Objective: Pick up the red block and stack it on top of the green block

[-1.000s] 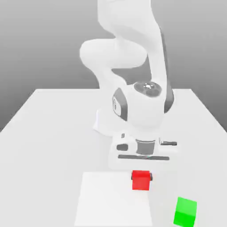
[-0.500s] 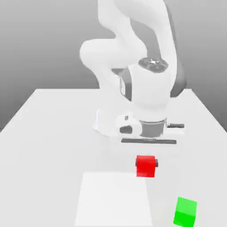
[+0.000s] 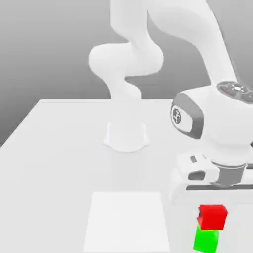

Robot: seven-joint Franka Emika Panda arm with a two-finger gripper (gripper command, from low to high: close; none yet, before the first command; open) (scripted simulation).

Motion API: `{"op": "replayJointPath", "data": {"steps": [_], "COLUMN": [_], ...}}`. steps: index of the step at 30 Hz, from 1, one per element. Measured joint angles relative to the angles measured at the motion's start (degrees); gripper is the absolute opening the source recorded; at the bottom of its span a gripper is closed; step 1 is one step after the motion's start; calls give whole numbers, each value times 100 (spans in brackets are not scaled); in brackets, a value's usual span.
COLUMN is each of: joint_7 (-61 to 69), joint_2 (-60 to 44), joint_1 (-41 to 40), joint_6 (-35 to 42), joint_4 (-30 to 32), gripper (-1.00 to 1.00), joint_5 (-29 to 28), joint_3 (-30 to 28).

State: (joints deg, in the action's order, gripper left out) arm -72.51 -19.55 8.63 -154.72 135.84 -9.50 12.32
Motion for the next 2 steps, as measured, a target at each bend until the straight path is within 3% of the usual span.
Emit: {"op": "replayJointPath", "data": {"steps": [2], "joint_7": [0], "joint_2": [0], "joint_1": [0], "joint_6": [0], "joint_4": [0], "gripper": [100], "joint_5": [0], "joint_3": [0]}}
